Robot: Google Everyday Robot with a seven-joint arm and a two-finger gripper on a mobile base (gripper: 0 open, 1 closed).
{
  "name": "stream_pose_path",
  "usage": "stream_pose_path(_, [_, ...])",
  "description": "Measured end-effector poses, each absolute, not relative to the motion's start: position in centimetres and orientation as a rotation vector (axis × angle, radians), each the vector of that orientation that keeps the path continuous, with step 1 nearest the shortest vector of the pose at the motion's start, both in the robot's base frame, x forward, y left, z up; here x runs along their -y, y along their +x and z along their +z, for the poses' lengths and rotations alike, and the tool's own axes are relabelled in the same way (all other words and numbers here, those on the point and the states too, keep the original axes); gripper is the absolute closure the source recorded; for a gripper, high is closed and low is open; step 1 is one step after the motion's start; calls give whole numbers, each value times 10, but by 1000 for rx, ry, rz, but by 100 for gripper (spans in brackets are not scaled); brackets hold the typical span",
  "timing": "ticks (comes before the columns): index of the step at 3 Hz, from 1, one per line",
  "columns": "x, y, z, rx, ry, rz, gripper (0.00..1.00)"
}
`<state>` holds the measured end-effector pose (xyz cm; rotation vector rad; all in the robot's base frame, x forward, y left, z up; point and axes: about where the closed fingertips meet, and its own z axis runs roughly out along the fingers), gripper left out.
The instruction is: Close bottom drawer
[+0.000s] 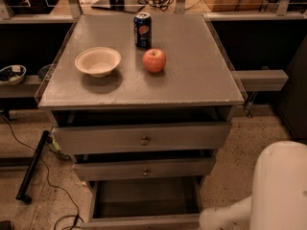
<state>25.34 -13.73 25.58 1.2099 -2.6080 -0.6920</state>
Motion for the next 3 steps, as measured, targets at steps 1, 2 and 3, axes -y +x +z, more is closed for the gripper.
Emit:
stream_pose_path(1, [141, 253, 237, 2620, 1133, -754, 100])
stream_pose_path(2, [147, 270, 212, 2672, 1043, -801, 100])
stream_pose_path(3, [146, 294, 194, 2731, 976, -831, 100])
